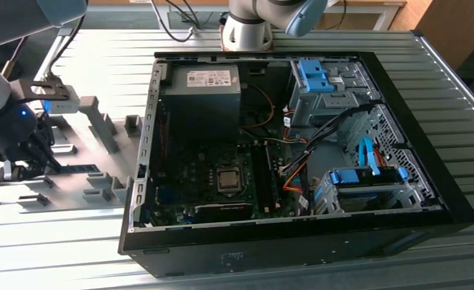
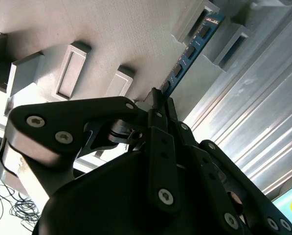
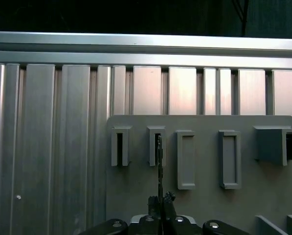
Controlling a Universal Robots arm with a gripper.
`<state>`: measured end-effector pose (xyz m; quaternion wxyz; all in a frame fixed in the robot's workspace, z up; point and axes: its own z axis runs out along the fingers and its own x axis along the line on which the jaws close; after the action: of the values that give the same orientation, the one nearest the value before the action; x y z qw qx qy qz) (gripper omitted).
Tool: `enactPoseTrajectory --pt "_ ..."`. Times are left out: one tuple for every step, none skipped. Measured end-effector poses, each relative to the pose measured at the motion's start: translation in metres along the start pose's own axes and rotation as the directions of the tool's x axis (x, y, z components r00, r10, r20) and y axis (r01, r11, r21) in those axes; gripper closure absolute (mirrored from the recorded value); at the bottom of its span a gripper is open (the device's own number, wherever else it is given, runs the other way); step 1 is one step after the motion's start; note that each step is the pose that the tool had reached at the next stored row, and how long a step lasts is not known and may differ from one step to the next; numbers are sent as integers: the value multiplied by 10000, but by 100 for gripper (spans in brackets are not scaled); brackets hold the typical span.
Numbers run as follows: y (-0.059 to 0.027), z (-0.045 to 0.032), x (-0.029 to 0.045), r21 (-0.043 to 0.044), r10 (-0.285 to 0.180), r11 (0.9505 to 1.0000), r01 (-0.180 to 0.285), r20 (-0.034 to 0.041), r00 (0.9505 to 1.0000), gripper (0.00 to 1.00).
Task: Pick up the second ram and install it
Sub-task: 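Pick up the second ram and move it above second insertion slot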
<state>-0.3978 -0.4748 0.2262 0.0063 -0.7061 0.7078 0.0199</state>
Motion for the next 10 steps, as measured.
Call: enactPoseTrajectory --pt "0 -6 0 -1 0 10000 0 0 10000 86" --pt "0 -13 0 -1 0 10000 0 0 10000 86" --pt "1 -19 -1 -1 0 10000 0 -1 10000 86" --pt "1 -27 -1 -1 0 10000 0 -1 10000 86" --pt "1 -36 -1 0 0 10000 0 1 10000 86" --pt "1 -46 -2 0 0 10000 0 1 10000 86" --pt "1 -58 -2 -1 0 10000 0 0 10000 86" --pt "2 -71 -3 -1 0 10000 0 -1 10000 86" --pt "2 -84 -3 -1 0 10000 0 0 10000 86" --pt "2 -97 -4 0 0 10000 0 0 10000 86"
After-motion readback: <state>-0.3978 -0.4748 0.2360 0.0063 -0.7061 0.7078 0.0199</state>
